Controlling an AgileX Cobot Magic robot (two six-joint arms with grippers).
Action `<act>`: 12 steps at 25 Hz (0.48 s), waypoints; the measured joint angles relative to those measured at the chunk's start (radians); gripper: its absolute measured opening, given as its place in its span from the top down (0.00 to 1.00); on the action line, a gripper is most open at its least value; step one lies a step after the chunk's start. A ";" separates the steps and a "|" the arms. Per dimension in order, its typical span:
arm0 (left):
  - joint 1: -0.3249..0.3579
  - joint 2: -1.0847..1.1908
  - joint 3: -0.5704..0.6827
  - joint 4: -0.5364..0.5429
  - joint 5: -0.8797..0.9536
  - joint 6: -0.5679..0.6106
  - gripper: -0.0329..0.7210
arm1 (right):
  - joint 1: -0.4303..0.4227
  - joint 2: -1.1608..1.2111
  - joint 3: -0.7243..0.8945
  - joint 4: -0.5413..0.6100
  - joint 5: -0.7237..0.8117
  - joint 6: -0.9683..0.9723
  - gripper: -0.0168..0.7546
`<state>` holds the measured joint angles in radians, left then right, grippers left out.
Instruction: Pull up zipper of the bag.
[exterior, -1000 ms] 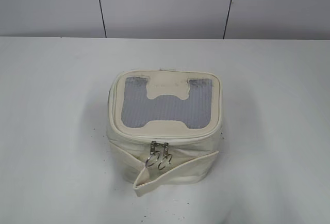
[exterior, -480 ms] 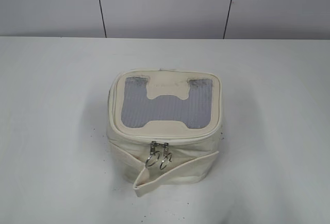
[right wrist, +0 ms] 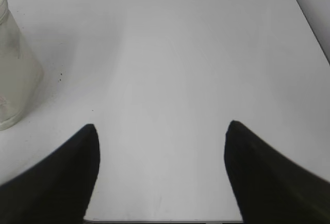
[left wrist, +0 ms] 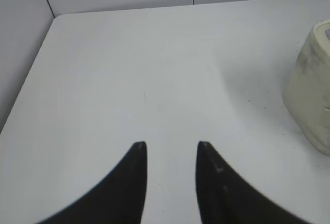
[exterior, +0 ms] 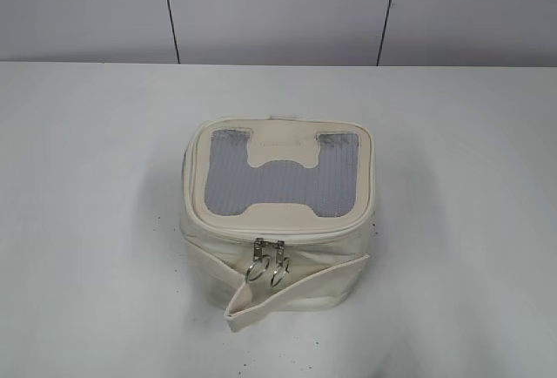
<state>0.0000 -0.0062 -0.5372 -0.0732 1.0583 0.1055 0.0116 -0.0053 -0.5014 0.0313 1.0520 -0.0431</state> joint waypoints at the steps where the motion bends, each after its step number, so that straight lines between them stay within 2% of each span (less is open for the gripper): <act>1: 0.000 0.000 0.000 0.000 0.000 0.000 0.62 | 0.000 0.000 0.000 0.000 0.000 0.000 0.22; 12: 0.000 0.000 0.000 0.000 0.000 0.000 0.62 | 0.000 0.000 0.000 0.000 0.000 0.000 0.22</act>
<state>0.0000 -0.0062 -0.5372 -0.0732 1.0583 0.1055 0.0116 -0.0053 -0.5014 0.0313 1.0520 -0.0436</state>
